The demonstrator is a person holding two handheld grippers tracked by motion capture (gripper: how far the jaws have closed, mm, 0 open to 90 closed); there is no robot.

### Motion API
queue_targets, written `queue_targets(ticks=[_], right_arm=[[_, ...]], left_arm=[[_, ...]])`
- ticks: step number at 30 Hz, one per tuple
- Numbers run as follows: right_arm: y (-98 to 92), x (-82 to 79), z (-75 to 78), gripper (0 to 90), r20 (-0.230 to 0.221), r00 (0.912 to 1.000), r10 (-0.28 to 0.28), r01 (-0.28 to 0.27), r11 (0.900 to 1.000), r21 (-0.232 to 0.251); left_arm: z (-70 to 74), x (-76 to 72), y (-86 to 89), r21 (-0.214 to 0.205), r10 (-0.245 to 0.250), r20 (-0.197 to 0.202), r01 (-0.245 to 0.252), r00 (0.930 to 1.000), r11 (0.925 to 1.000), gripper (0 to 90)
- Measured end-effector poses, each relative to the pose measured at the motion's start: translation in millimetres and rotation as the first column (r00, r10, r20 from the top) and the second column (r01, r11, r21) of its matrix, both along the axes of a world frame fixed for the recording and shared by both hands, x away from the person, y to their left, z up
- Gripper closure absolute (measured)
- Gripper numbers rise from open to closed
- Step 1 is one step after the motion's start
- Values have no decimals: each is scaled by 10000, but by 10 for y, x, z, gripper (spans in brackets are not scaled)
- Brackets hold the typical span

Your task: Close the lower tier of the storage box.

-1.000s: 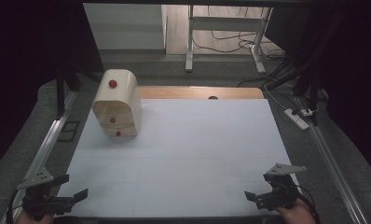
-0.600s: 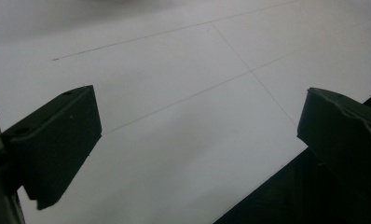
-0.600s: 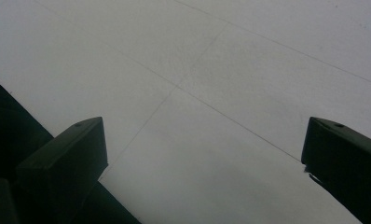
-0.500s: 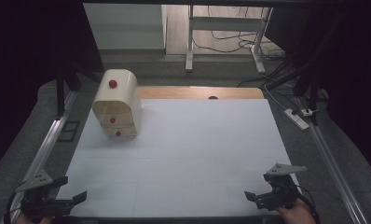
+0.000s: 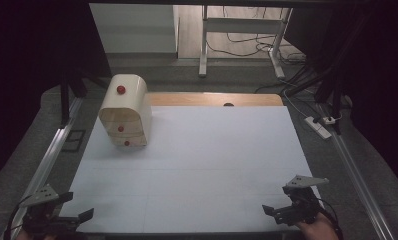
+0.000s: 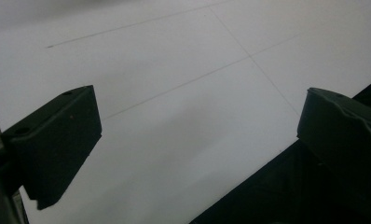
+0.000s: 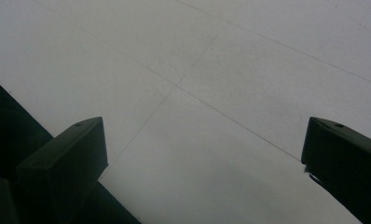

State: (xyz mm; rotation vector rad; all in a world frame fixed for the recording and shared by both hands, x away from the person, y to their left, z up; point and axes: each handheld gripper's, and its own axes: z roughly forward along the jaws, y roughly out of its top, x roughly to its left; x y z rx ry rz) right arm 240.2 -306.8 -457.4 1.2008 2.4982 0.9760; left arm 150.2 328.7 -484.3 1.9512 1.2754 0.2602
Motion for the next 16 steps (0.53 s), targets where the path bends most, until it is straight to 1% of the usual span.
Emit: queue_targets(ticks=[7,12,16], right_arm=[[4,2,1,3,-19,10000,58,-58,10000,-35],[7,2,1,3,-25,10000,49,-49,10000,-80],[11,4,-6,3,-52,10000,42,-43,9998,-172]], left_arm=[[-7,-12,-26,192,-229,-255,233,9994,9995,0],[-14,-12,-54,428,-346,-435,364,9985,9984,1],[-11,6,-62,378,-353,-501,372,9981,9986,0]])
